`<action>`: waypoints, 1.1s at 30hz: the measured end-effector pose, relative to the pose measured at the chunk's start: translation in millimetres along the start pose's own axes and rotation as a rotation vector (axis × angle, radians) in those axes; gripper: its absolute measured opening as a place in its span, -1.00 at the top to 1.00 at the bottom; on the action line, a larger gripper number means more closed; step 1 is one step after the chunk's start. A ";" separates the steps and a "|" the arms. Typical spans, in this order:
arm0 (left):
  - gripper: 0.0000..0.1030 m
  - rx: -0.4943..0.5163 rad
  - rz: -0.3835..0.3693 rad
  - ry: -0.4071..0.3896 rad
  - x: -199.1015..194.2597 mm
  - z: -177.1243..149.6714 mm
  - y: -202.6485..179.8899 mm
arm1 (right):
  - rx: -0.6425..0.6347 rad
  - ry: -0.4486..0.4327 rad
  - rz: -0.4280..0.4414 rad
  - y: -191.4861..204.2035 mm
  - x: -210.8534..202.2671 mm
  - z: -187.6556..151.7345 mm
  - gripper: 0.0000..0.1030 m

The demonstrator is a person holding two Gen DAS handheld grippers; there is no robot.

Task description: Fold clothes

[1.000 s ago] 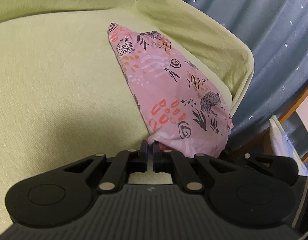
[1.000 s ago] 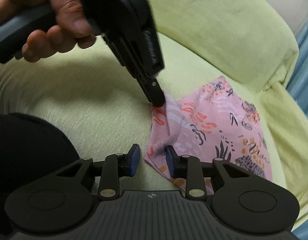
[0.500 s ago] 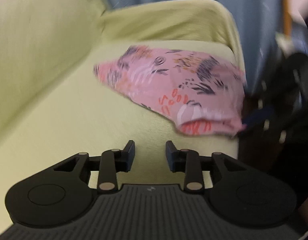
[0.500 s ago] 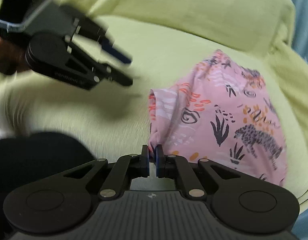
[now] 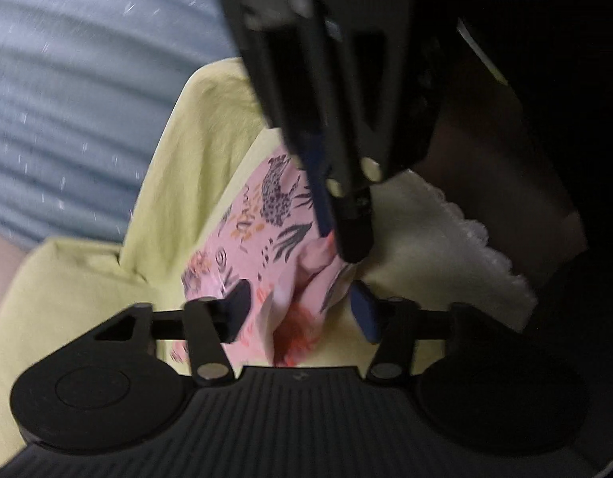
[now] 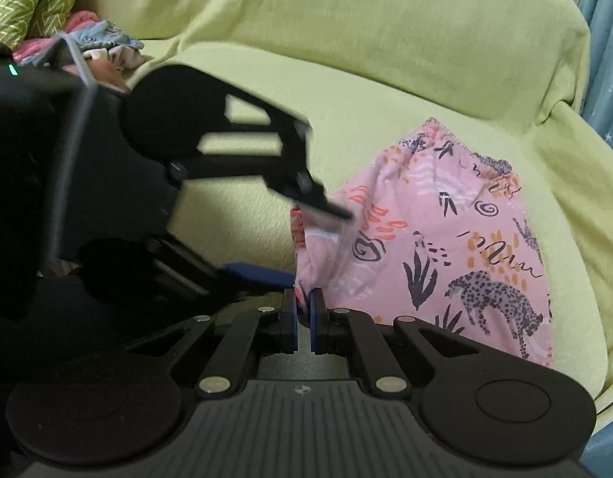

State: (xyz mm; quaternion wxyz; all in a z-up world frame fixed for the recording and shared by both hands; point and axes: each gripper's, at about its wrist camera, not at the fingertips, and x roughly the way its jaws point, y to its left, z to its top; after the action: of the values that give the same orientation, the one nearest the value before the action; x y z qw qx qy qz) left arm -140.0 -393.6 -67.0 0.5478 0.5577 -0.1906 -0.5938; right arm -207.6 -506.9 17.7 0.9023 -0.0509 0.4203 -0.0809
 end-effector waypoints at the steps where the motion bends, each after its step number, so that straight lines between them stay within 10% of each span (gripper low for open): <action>1: 0.86 0.012 -0.003 -0.010 2.3 1.3 -1.0 | 0.003 -0.006 0.000 -0.3 -1.3 -1.3 0.90; 4: 0.92 -0.057 -0.015 -0.016 2.2 3.4 6.4 | 0.028 -0.037 -0.005 -5.9 -10.6 -9.1 0.87; 8: 0.93 -0.425 -0.081 0.028 4.0 -14.7 49.4 | 0.039 -0.073 -0.144 -17.8 -19.9 -26.7 0.04; 17: 0.93 -0.809 -0.173 0.032 12.1 -43.5 109.6 | -0.221 -0.146 -0.327 17.7 25.0 -17.8 -0.21; 31: 0.93 -0.817 -0.185 0.041 7.0 -54.7 124.8 | -0.288 0.049 -0.598 -74.3 61.0 -65.8 0.15; 33: 0.93 -0.810 -0.185 0.049 9.9 -55.5 122.7 | -0.301 0.069 -0.594 -82.5 61.4 -69.9 0.72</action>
State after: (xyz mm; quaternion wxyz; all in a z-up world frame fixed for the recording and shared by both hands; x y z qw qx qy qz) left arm -35.7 -420.9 14.3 0.6716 0.3260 0.1225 -0.6539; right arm -230.8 -601.1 -60.1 0.8070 -0.3009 0.4247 -0.2790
